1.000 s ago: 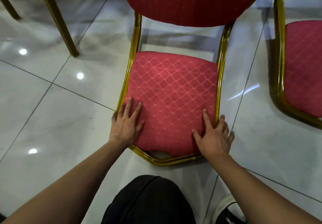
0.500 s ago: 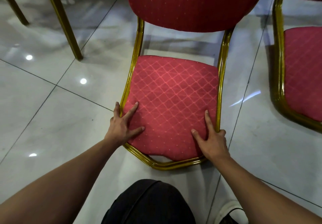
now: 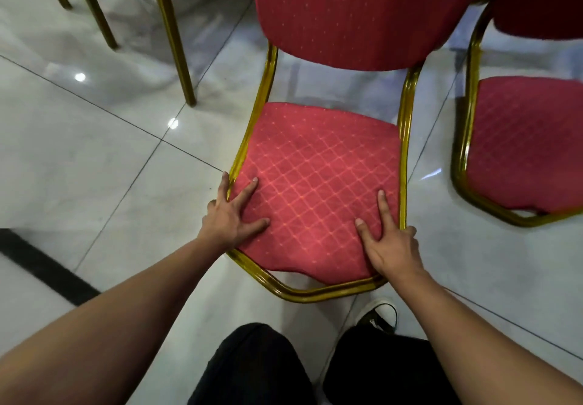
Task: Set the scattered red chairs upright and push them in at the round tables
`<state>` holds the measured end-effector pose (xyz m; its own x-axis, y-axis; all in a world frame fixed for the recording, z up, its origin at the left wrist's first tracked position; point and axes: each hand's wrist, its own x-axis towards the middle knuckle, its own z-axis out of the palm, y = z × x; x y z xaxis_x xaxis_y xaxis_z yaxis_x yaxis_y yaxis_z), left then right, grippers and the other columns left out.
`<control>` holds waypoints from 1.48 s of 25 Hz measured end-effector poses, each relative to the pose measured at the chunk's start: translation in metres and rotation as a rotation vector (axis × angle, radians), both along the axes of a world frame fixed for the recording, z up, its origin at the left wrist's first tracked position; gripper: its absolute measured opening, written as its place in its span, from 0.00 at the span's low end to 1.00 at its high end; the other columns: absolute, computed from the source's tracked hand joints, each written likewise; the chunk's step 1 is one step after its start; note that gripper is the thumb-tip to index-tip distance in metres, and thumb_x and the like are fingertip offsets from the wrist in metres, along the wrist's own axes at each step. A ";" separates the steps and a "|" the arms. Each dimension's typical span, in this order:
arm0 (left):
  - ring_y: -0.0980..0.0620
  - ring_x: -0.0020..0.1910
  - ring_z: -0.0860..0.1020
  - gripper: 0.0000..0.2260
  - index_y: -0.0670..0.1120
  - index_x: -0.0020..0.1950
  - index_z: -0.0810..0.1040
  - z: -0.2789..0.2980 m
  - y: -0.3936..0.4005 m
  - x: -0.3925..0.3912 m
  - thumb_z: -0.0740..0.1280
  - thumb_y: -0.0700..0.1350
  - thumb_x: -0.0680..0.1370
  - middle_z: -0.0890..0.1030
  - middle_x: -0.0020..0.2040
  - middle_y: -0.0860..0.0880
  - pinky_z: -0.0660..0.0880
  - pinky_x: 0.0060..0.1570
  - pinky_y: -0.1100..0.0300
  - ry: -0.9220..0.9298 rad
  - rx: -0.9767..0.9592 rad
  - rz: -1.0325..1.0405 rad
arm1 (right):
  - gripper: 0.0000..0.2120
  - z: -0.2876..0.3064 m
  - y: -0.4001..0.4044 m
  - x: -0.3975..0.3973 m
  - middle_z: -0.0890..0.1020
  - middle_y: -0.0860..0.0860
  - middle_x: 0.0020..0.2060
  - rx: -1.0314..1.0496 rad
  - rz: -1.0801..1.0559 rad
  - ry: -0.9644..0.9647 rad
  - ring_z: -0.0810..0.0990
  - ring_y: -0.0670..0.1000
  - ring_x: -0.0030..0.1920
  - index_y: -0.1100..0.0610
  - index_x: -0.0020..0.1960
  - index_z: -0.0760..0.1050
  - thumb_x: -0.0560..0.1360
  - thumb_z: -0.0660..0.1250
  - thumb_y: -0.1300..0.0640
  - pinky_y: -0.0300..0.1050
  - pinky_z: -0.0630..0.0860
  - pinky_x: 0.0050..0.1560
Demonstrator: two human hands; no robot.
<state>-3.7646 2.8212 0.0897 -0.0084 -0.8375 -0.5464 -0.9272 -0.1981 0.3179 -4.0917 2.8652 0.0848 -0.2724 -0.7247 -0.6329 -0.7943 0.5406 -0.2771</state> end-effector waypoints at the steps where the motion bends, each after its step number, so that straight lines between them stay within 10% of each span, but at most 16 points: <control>1: 0.31 0.76 0.58 0.43 0.70 0.78 0.50 0.021 0.006 -0.003 0.61 0.78 0.67 0.39 0.82 0.47 0.63 0.72 0.34 -0.024 0.014 0.005 | 0.36 0.018 0.004 -0.001 0.67 0.63 0.59 0.016 0.005 0.008 0.74 0.67 0.59 0.24 0.73 0.30 0.74 0.49 0.23 0.62 0.74 0.62; 12: 0.33 0.75 0.57 0.32 0.69 0.79 0.46 0.256 0.060 -0.011 0.55 0.71 0.78 0.39 0.82 0.51 0.61 0.70 0.34 -0.250 0.115 0.008 | 0.37 0.218 0.054 0.014 0.66 0.63 0.65 0.204 -0.007 -0.090 0.73 0.67 0.65 0.25 0.74 0.32 0.71 0.45 0.21 0.63 0.72 0.67; 30: 0.34 0.76 0.58 0.29 0.63 0.79 0.58 0.417 0.140 -0.044 0.53 0.69 0.79 0.54 0.82 0.49 0.59 0.74 0.36 -0.162 0.166 0.134 | 0.39 0.381 0.075 -0.034 0.63 0.63 0.72 0.390 0.054 -0.005 0.67 0.67 0.71 0.28 0.78 0.41 0.72 0.51 0.21 0.61 0.66 0.71; 37: 0.52 0.81 0.46 0.32 0.63 0.79 0.59 0.510 0.171 -0.063 0.37 0.72 0.79 0.58 0.81 0.54 0.39 0.78 0.41 -0.003 -0.241 -0.077 | 0.41 0.446 0.027 -0.056 0.58 0.54 0.81 0.449 0.056 -0.195 0.62 0.62 0.78 0.37 0.82 0.47 0.75 0.56 0.25 0.59 0.61 0.76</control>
